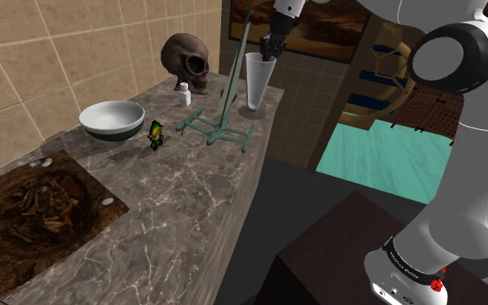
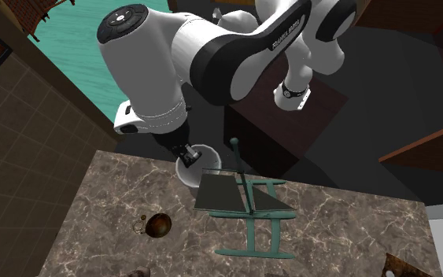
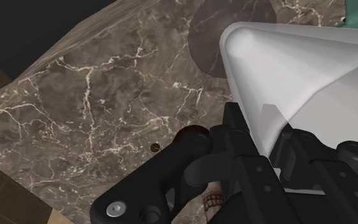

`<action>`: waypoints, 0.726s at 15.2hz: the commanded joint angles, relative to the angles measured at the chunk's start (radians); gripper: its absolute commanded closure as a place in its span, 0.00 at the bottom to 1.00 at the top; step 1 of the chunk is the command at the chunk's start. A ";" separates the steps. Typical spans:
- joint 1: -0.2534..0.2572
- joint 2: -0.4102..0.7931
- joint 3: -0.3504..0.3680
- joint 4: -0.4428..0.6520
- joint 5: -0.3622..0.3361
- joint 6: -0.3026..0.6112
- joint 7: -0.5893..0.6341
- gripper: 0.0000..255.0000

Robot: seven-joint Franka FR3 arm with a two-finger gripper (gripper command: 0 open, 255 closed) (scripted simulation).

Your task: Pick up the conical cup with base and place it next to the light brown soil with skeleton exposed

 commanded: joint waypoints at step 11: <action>-0.030 0.128 0.006 0.373 0.016 -0.241 0.042 1.00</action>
